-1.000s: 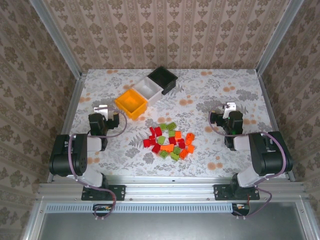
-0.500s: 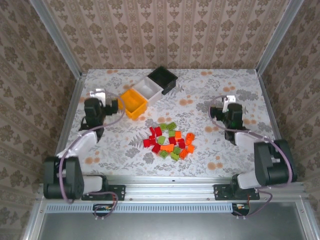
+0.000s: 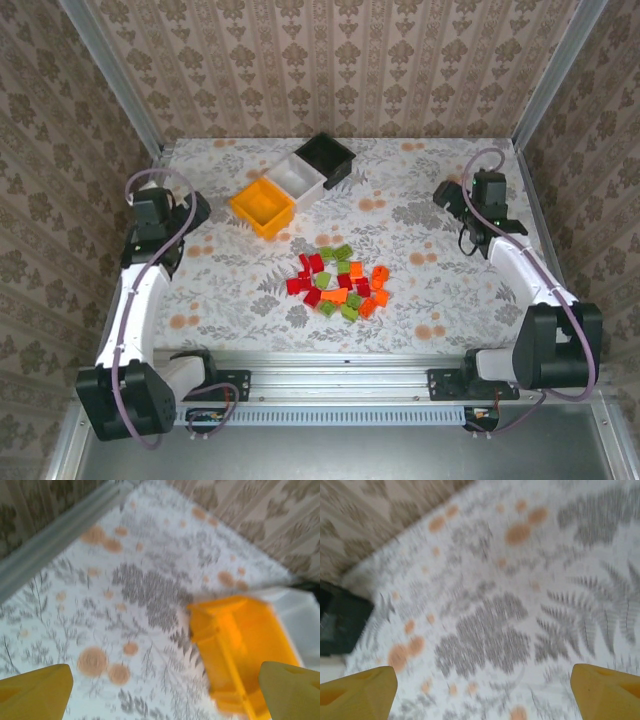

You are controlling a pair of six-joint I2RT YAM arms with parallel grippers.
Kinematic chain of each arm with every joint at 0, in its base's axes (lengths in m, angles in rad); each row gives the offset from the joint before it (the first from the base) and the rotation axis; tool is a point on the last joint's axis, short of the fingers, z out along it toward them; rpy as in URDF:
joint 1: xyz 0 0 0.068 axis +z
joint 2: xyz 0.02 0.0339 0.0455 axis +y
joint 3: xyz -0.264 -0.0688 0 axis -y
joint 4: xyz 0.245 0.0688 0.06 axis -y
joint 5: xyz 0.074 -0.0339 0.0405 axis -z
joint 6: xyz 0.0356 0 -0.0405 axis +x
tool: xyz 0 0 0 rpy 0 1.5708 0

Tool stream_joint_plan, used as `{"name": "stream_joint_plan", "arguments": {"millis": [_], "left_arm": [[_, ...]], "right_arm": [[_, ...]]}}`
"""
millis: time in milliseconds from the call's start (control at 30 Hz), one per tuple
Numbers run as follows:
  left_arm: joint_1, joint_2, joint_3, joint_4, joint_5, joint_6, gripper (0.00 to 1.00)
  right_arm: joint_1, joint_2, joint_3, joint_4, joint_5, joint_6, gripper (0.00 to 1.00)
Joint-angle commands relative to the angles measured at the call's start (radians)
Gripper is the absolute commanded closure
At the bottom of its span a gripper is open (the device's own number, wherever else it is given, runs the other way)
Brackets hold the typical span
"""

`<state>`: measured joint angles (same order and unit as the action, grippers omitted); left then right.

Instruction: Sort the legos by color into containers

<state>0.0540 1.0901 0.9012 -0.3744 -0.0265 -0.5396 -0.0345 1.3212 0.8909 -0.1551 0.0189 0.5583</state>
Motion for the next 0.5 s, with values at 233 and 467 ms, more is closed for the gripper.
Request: {"name": "stream_joint_plan", "arguments": {"millis": [233,467], "left_arm": [[-0.002,0.253,0.198,-0.141,0.186,0.031,0.12],[-0.07,0.586,0.406,-0.115,0.224,0.109,0.26]], "right_arm": [[0.016,-0.004,0.004,-0.016,-0.09,0.057,0.1],[0.025,0.022,0.002,-0.017,-0.105,0.064,0.12]]}}
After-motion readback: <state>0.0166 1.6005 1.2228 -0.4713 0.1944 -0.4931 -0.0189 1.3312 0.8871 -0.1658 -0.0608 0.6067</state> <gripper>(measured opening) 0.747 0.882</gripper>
